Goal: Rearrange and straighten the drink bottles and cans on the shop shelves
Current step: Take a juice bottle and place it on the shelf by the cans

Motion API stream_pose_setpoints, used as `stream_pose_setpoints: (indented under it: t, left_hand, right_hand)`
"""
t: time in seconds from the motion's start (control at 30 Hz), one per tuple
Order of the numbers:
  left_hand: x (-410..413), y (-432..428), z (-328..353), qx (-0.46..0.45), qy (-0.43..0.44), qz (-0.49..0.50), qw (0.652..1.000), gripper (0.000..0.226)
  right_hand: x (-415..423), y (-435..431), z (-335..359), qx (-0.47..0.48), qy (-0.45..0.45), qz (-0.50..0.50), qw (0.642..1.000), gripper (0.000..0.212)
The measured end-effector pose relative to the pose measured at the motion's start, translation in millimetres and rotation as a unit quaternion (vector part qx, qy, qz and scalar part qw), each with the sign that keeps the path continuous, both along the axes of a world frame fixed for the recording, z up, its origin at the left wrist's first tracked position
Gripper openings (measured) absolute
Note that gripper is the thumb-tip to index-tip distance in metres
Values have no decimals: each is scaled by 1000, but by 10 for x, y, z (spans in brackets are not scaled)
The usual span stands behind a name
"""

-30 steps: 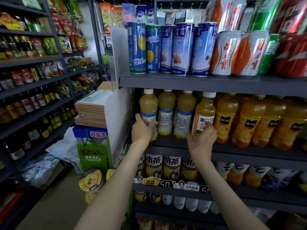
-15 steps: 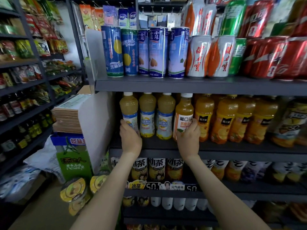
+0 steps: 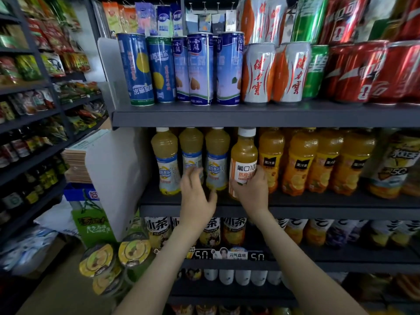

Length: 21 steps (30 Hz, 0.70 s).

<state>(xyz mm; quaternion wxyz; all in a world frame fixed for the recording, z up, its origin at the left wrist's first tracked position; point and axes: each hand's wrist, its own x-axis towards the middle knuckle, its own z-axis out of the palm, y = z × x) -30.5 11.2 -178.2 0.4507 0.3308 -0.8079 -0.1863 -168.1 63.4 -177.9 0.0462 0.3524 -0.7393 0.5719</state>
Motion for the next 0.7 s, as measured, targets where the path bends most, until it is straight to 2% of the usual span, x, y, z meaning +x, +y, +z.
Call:
stream_pose_setpoints:
  t: [0.13, 0.23, 0.43, 0.7]
  left_hand:
    - [-104, 221, 64, 57, -80, -176, 979, 73]
    - [-361, 476, 139, 114, -72, -259, 956, 76]
    - [-1001, 1274, 456, 152, -6, -305, 940, 63]
    - [-2242, 2574, 823, 174, 43, -391, 903, 56]
  right_hand:
    - [72, 442, -43, -52, -68, 70, 994, 70]
    - [25, 857, 34, -80, -93, 114, 986, 66]
    - [-539, 1774, 473, -76, -81, 135, 985, 52]
    - [-1649, 3117, 865, -77, -26, 56, 995, 39]
